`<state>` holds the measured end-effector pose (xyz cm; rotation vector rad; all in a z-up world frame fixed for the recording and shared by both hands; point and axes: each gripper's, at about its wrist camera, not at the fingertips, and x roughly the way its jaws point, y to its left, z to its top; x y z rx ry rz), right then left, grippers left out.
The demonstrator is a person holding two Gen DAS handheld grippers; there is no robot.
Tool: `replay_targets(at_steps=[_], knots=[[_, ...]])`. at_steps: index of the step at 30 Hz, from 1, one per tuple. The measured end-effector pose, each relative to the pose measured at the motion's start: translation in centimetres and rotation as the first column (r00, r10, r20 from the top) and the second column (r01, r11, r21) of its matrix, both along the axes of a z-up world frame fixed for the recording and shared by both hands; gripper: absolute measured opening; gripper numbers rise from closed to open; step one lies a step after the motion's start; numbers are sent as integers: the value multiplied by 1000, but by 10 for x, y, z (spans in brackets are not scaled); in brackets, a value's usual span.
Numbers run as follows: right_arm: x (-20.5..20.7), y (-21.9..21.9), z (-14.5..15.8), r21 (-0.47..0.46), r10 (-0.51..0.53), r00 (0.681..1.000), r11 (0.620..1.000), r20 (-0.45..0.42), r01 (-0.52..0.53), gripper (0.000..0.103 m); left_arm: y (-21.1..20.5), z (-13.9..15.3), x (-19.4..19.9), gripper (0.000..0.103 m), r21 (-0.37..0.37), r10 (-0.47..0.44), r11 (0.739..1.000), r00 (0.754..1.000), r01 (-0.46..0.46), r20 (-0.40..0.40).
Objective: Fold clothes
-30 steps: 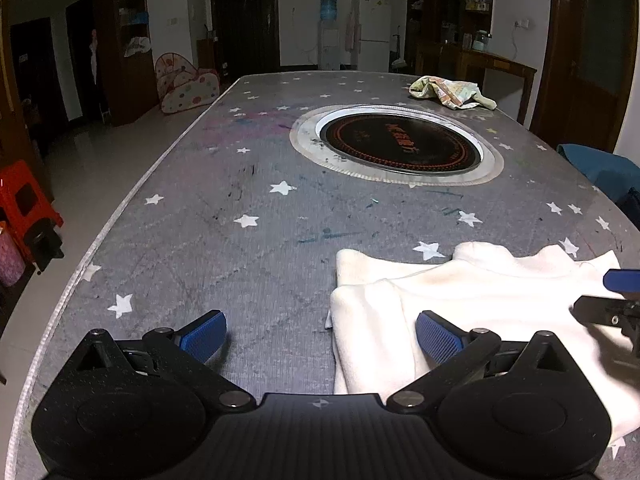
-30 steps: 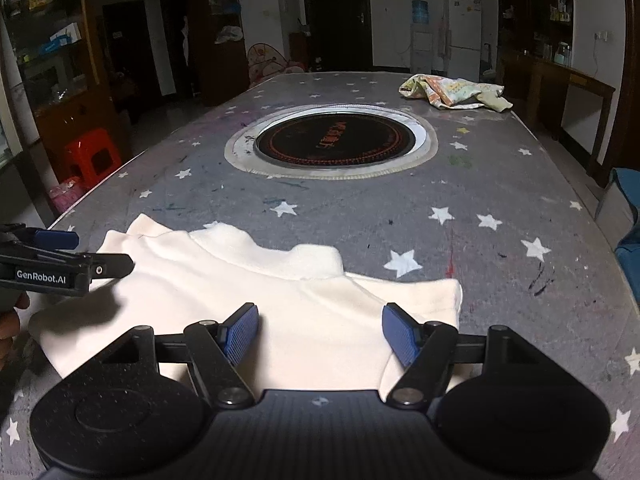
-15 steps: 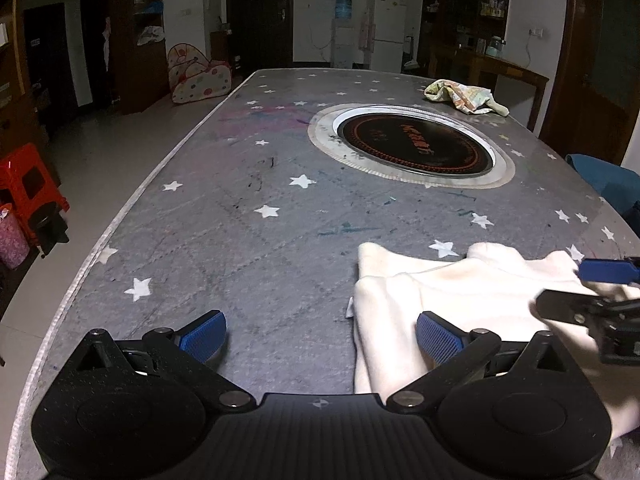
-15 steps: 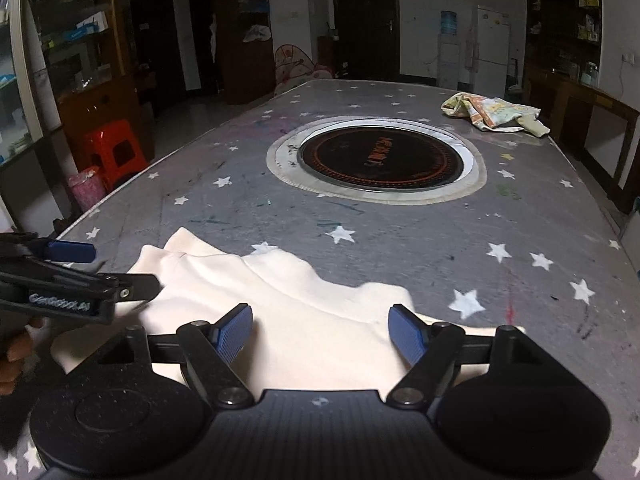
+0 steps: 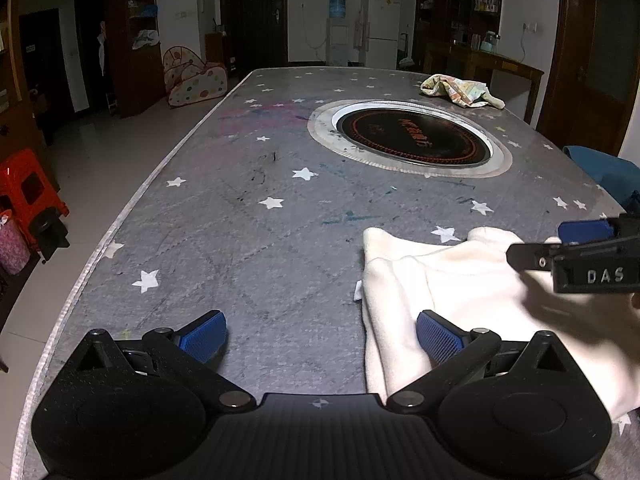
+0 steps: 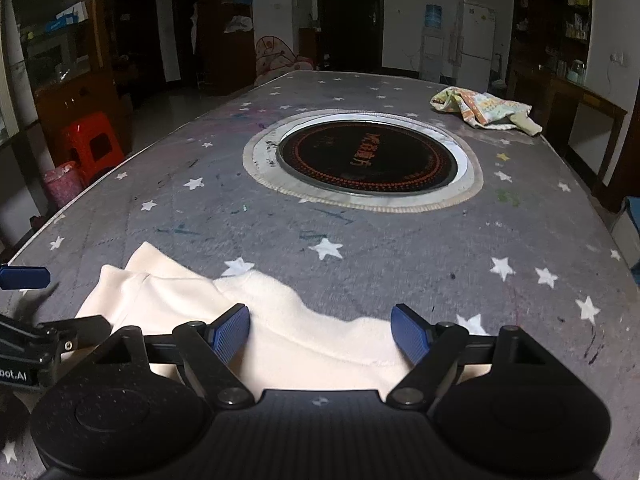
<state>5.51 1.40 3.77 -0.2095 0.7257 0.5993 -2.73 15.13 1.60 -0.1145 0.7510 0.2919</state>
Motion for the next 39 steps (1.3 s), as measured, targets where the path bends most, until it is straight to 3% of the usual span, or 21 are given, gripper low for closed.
replay_targets(at_steps=[11, 19, 25, 30, 35, 39], knots=[[0, 26, -6, -36, 79, 997, 996, -20, -79, 81, 0, -2, -3, 103, 11, -3, 1000, 1000, 3, 0], [-10, -13, 22, -27, 101, 995, 995, 8, -101, 74, -11, 8, -9, 103, 39, -32, 999, 999, 31, 19], [-47, -51, 35, -48, 178, 984, 983, -2, -178, 57, -41, 20, -18, 103, 42, -134, 990, 989, 132, 67], [-81, -66, 25, -67, 233, 972, 970, -13, -234, 38, -64, 20, -20, 103, 39, -200, 980, 977, 197, 75], [-92, -69, 8, -66, 221, 975, 973, -16, -222, 37, -78, 4, -16, 103, 59, -229, 972, 973, 227, 25], [-95, -71, 15, -55, 219, 976, 974, 9, -218, 38, -76, 5, -17, 103, 46, -223, 974, 974, 221, 29]])
